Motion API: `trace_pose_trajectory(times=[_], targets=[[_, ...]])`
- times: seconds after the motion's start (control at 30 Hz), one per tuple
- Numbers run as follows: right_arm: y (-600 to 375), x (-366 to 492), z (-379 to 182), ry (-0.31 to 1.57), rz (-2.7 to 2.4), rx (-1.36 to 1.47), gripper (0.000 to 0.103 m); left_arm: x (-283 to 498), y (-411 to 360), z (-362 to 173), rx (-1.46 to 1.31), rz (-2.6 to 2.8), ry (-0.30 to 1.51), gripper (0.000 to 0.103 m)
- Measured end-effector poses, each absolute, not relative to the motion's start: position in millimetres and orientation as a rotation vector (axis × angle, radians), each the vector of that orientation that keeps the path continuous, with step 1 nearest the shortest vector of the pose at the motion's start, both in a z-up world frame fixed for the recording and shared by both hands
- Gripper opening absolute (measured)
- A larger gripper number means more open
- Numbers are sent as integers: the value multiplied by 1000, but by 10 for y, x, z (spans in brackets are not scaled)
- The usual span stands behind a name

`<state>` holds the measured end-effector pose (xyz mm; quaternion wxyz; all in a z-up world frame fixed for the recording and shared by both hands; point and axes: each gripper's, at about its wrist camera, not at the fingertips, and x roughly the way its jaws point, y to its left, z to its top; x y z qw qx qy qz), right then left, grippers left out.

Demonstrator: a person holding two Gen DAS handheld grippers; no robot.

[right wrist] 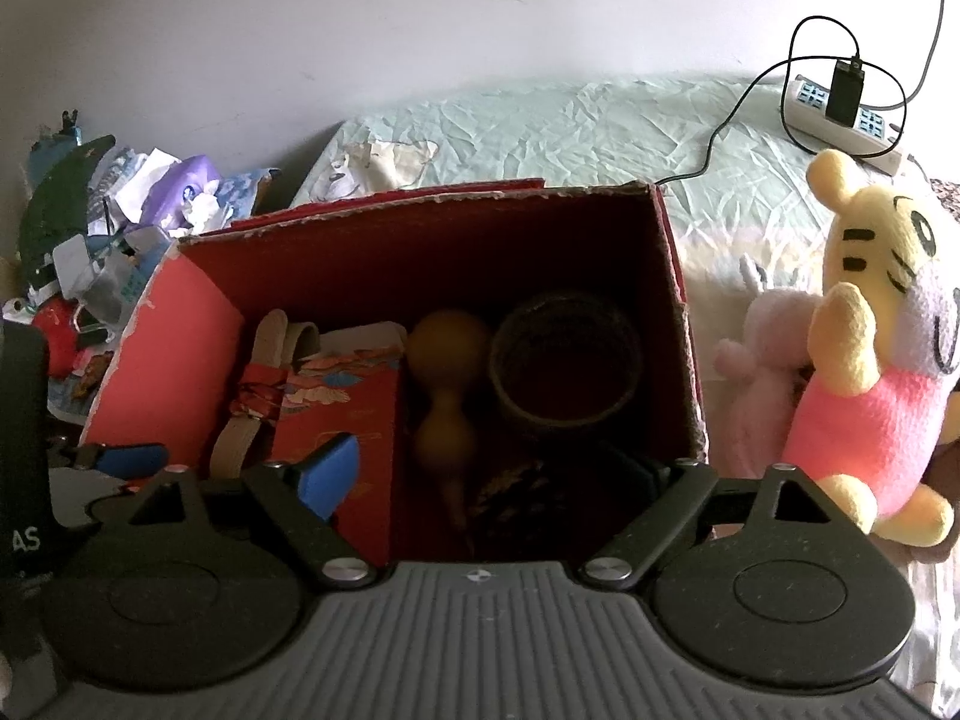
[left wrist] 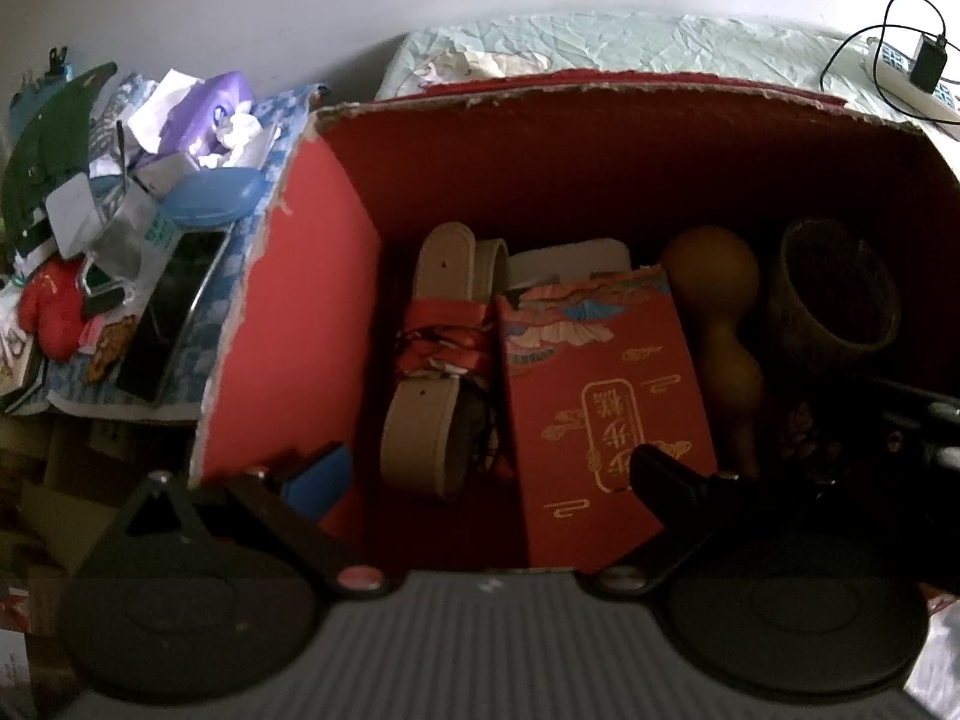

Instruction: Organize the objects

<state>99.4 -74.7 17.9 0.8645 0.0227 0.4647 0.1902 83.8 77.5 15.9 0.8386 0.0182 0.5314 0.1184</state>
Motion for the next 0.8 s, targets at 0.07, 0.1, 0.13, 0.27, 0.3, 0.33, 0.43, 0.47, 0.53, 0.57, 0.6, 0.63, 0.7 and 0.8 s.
trace_pose_trajectory(times=[0.07, 0.1, 0.13, 0.27, 0.3, 0.33, 0.43, 0.47, 0.53, 0.57, 0.6, 0.63, 0.7, 0.8], targets=[[-752, 980, 177, 968, 401, 50, 89, 837, 774, 161, 38, 251, 1124, 100], [-755, 976, 175, 965, 402, 52, 89, 836, 777, 160, 39, 251, 1124, 100], [-756, 969, 173, 963, 404, 53, 89, 837, 775, 160, 39, 250, 1124, 100], [-759, 962, 172, 955, 407, 54, 89, 837, 768, 155, 42, 252, 1125, 101], [-760, 959, 171, 953, 408, 54, 89, 835, 767, 152, 42, 252, 1124, 101], [-761, 953, 170, 951, 409, 55, 90, 833, 767, 151, 43, 252, 1124, 101], [-761, 943, 168, 944, 411, 58, 90, 833, 762, 148, 46, 254, 1124, 101], [-762, 942, 167, 943, 411, 58, 91, 834, 761, 146, 47, 255, 1125, 101], [-761, 938, 168, 940, 411, 59, 91, 836, 760, 146, 47, 255, 1125, 101], [-764, 939, 168, 939, 412, 60, 91, 836, 759, 145, 47, 255, 1125, 101], [-765, 939, 169, 937, 412, 61, 91, 837, 758, 145, 47, 255, 1125, 101], [-763, 933, 168, 935, 411, 61, 91, 837, 757, 144, 48, 256, 1125, 101], [-761, 925, 165, 928, 410, 62, 92, 838, 758, 145, 49, 257, 1125, 101], [-761, 908, 161, 915, 408, 65, 92, 837, 759, 144, 52, 258, 1127, 101]])
